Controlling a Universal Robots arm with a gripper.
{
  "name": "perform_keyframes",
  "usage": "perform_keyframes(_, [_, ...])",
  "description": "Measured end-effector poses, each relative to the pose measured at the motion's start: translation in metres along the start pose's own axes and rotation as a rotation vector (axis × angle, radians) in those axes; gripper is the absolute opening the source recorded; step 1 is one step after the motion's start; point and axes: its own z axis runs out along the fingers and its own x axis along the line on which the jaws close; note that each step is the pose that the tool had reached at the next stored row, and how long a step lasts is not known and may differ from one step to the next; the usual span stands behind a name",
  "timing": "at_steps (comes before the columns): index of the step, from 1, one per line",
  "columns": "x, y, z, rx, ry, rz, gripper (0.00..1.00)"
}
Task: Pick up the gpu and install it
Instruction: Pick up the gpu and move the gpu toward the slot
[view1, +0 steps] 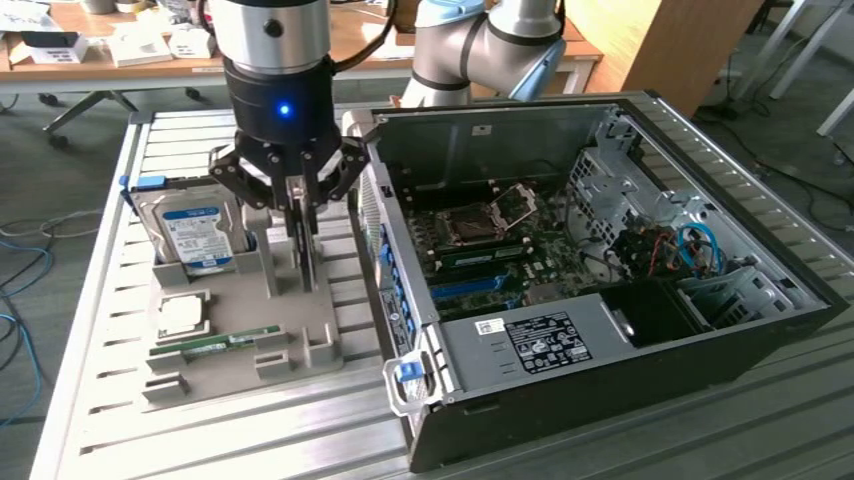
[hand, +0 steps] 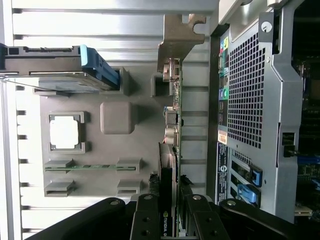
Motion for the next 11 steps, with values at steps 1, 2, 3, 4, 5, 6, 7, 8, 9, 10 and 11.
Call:
perform_keyframes(1, [0.0,0.0,-0.0013,0.0,-0.0001,0.0,0.26])
perform_keyframes(2, [0.0,0.0,-0.0025,0.0,0.0,0.0,0.26])
perform_keyframes(3, [0.0,0.0,-0.0037,0.0,0.0,0.0,0.26])
perform_keyframes(4, [0.0,0.0,-0.0048,0.0,0.0,0.0,0.26])
perform_keyframes(5, [0.0,0.0,-0.0058,0.0,0.0,0.0,0.26])
perform_keyframes(6, [0.0,0.0,-0.0065,0.0,0.0,0.0,0.26])
perform_keyframes(7, [0.0,0.0,-0.0071,0.0,0.0,0.0,0.26])
perform_keyframes(8, [0.0,0.0,-0.0077,0.0,0.0,0.0,0.26])
perform_keyframes(9, [0.0,0.0001,-0.0085,0.0,0.0,0.0,0.26])
perform_keyframes(10, [0.0,0.0001,-0.0096,0.0001,0.0001,0.0,0.26])
perform_keyframes(11, [-0.0001,0.0001,-0.0107,0.0,0.0,0.0,0.26])
